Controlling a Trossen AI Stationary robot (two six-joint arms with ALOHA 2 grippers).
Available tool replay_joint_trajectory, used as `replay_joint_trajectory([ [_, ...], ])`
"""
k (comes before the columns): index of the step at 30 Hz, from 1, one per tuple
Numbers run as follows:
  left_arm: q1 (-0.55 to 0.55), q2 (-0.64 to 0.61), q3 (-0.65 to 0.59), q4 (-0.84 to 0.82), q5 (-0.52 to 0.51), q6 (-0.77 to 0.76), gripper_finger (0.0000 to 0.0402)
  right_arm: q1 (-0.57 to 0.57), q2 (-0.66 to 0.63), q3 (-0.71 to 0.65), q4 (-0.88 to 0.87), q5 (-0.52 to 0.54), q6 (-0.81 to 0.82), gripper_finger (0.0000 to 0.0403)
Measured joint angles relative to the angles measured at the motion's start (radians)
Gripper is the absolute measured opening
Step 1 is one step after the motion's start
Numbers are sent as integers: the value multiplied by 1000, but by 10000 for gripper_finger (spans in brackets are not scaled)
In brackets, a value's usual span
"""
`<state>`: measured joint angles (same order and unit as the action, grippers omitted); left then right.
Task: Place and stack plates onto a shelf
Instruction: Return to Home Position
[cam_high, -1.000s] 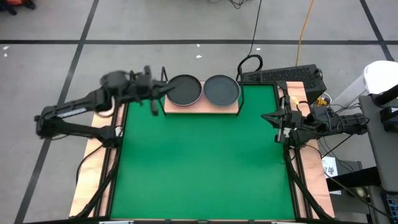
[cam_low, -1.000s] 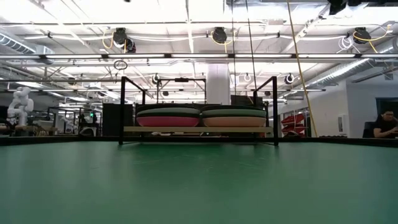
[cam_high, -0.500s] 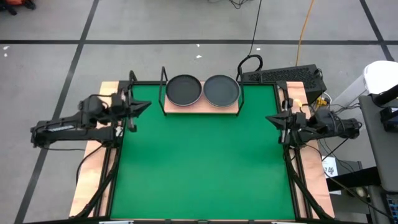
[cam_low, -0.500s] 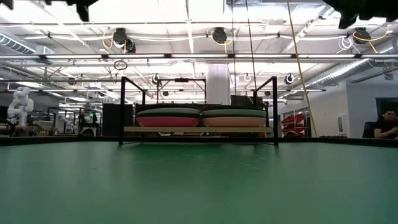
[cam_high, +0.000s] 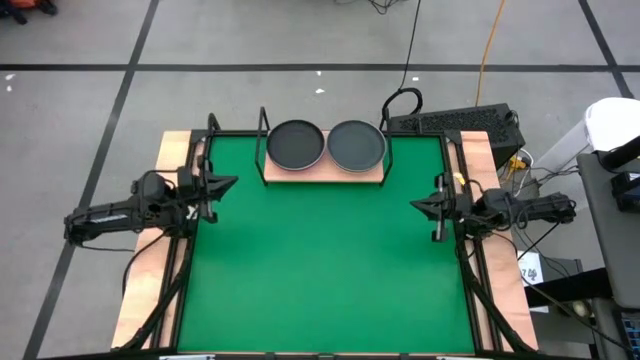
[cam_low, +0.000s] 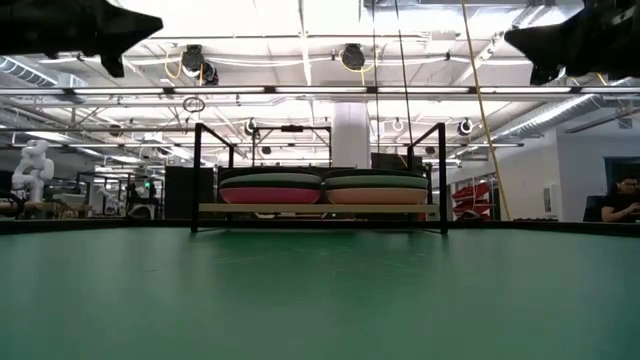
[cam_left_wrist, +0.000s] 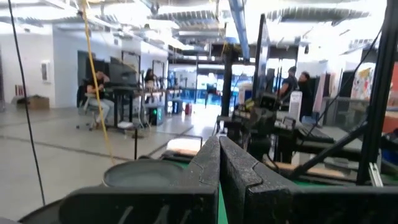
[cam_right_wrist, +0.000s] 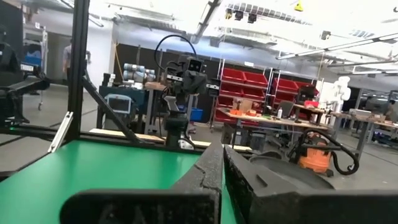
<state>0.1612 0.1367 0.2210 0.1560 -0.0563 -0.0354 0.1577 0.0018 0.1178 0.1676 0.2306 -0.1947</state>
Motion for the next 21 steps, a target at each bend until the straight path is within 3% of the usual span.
replay_joint_trajectory([
  [5,0,-52,-105,84,3,2,1,0,1,-90,110,1,4,0],
  [13,0,-81,-199,89,5,-5,1,0,0,-99,71,3,56,0],
  [21,0,-79,-212,83,13,-27,1,0,2,-100,66,5,55,0],
])
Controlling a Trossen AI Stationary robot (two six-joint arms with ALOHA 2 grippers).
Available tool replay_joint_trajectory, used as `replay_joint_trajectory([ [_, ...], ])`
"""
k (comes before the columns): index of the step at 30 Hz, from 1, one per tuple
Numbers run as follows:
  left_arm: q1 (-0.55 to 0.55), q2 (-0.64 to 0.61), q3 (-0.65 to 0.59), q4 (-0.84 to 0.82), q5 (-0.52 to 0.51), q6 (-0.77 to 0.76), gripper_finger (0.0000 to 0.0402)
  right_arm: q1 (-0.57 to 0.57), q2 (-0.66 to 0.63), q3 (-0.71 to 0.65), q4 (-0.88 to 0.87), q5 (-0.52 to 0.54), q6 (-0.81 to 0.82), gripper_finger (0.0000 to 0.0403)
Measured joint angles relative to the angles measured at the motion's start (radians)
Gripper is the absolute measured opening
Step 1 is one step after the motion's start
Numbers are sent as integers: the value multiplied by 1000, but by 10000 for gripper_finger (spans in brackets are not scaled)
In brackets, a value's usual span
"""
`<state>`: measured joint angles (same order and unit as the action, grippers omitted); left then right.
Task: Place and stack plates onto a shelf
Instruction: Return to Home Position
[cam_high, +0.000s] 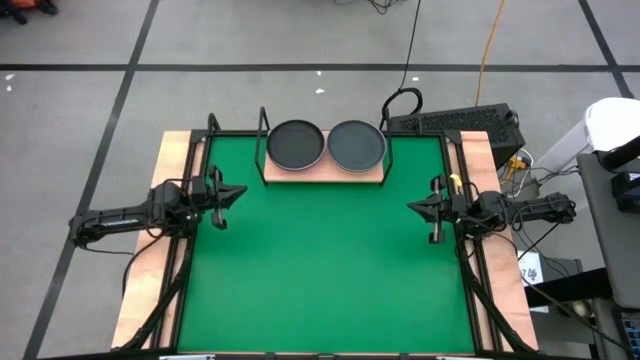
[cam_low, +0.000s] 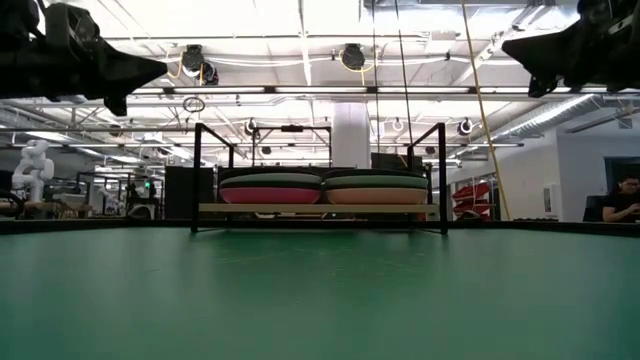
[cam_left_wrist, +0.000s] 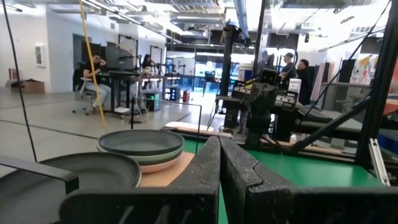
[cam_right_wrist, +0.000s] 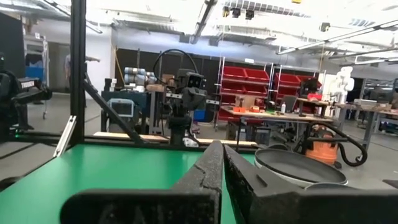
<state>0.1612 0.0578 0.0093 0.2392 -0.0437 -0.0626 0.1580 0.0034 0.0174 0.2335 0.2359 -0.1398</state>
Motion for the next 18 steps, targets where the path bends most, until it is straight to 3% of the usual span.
replay_joint_trajectory([
  [18,2,0,0,-2,-18,57,1,0,0,-2,1,-1,-30,0],
])
